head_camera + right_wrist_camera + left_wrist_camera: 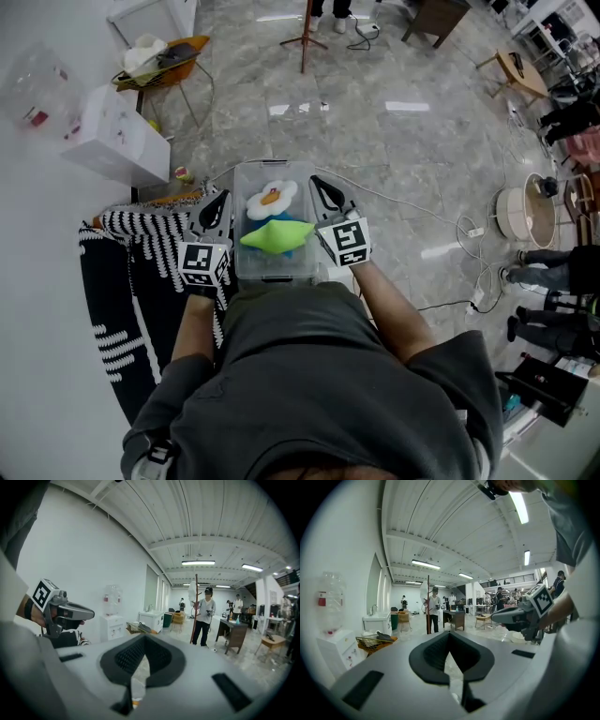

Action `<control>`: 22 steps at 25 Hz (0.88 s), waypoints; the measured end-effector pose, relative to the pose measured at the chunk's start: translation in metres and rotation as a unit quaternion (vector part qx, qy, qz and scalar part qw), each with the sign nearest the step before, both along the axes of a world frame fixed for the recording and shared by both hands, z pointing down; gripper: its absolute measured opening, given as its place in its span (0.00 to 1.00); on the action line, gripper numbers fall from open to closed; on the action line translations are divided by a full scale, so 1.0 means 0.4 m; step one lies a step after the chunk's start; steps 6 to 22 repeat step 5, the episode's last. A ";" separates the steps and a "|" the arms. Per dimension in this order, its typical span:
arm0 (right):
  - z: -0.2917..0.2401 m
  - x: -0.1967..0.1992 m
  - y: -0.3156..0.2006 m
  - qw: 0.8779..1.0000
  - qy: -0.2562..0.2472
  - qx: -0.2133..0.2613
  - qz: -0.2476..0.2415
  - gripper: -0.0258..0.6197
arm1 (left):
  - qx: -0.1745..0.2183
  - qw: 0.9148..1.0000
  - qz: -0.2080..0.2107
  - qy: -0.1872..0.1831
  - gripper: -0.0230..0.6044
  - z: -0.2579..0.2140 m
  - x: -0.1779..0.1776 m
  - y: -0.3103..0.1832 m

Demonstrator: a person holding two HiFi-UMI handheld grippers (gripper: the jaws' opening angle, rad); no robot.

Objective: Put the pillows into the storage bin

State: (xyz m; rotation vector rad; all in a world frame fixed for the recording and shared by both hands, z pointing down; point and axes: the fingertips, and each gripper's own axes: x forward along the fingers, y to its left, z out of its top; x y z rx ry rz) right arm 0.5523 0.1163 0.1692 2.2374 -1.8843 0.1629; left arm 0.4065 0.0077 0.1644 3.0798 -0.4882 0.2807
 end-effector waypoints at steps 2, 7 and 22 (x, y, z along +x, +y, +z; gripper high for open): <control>0.002 0.001 -0.001 1.000 0.000 -0.001 0.001 0.04 | -0.001 1.000 0.001 -0.001 0.04 0.001 0.001 -0.002; 0.005 0.004 0.000 1.000 0.000 -0.003 0.004 0.04 | -0.002 1.000 0.004 -0.003 0.04 0.006 0.005 0.000; 0.005 0.004 0.000 1.000 0.000 -0.003 0.004 0.04 | -0.002 1.000 0.004 -0.003 0.04 0.006 0.005 0.000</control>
